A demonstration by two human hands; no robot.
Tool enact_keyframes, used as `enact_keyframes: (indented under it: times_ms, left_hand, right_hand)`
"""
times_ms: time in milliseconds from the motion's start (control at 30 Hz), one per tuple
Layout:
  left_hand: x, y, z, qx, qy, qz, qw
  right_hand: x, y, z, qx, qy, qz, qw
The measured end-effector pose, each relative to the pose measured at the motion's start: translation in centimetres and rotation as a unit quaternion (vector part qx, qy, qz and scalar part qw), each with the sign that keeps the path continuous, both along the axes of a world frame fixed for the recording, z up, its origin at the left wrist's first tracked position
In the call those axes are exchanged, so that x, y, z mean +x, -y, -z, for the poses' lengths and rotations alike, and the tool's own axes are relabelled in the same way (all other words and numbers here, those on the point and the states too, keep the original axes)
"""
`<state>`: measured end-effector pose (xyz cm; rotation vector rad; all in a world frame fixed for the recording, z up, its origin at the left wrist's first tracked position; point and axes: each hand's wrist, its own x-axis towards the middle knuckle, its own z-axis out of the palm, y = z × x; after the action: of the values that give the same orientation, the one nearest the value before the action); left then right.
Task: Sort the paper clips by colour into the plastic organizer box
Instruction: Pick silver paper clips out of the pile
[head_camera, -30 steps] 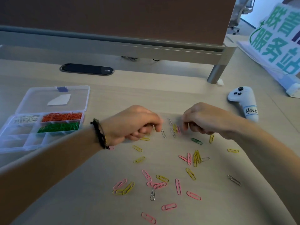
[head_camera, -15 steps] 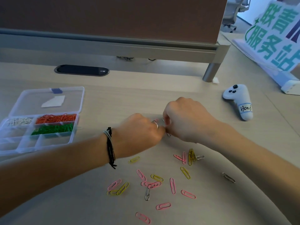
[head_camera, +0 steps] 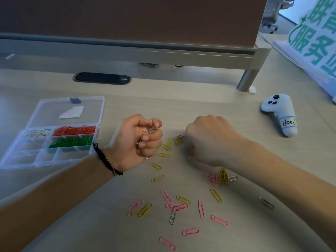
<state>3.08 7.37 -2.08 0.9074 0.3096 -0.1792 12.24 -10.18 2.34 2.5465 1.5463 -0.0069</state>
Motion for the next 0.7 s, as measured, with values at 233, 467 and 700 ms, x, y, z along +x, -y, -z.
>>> enact_keyframes:
  times_ms: [233,467,700]
  left_hand:
    - [1.4,-0.7,-1.4,0.208,-0.073,0.025,0.975]
    - [2.7,-0.3,-1.6,0.668,0.091,0.065,0.736]
    - [3.2,1.3,-0.9,0.844,0.099,0.164,0.501]
  right_hand:
    - [4.6,2.5,1.0,0.240,-0.537,0.135,0.797]
    - [5.9,4.2,2.6,0.340,-0.848,0.069,0.401]
    - [6.0,3.4,3.2,0.360,-0.863,0.034,0.352]
